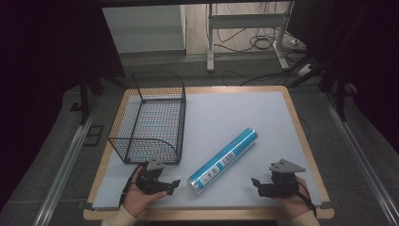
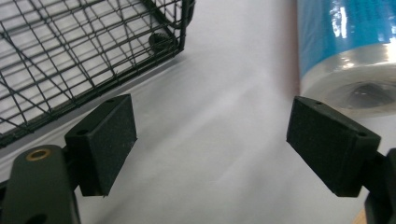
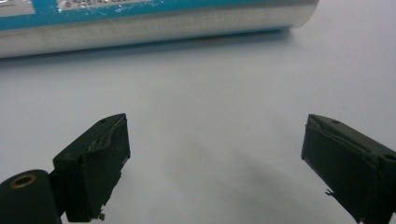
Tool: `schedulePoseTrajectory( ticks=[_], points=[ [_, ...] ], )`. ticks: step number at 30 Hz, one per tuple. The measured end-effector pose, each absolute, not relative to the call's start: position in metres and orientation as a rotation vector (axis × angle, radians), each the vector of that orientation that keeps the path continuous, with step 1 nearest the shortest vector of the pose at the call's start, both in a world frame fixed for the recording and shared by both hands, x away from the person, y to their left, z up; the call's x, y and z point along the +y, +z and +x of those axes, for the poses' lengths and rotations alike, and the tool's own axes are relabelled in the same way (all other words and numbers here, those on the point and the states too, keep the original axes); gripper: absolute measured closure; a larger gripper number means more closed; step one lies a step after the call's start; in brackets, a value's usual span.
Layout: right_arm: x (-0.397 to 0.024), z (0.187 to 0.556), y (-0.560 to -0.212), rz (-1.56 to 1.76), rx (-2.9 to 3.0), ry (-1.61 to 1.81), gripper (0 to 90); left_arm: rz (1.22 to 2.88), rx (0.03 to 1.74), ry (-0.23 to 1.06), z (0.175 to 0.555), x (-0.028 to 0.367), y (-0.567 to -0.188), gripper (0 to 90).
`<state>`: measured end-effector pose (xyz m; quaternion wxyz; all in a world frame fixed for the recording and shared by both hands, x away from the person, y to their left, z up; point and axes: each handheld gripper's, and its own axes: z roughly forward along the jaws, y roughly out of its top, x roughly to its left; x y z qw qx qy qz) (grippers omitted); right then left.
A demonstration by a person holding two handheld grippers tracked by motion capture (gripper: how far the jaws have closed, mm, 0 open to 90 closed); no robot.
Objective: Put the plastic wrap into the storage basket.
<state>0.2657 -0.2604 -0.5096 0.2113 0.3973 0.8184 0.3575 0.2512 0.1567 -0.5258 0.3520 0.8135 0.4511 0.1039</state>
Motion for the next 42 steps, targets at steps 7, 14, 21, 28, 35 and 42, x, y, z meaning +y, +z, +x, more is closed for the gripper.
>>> schedulePoseTrajectory(
  ticks=[7, 14, 21, 28, 35, 42],
  points=[
    [-0.260, 0.262, -0.508, 1.104, 2.266, 0.991, 8.5, 2.100, 1.149, 0.290, 0.251, 0.156, -0.517, 15.8],
    [-0.262, 0.261, -0.509, 1.097, 2.258, 0.989, 8.7, 2.128, 1.145, 0.270, 0.251, 0.155, -0.501, 16.4],
    [-0.262, 0.260, -0.507, 1.083, 2.259, 0.962, 11.0, 2.134, 1.120, 0.269, 0.246, 0.143, -0.485, 17.5],
    [-0.261, 0.259, -0.510, 1.082, 2.264, 0.957, 11.4, 2.161, 1.081, 0.274, 0.243, 0.131, -0.475, 17.7],
    [-0.259, 0.257, -0.510, 1.066, 2.266, 0.959, 11.7, 2.178, 1.059, 0.298, 0.247, 0.125, -0.459, 17.9],
    [-0.260, 0.260, -0.515, 1.082, 2.271, 0.940, 11.9, 2.211, 1.032, 0.300, 0.253, 0.118, -0.452, 17.7]
  ],
)
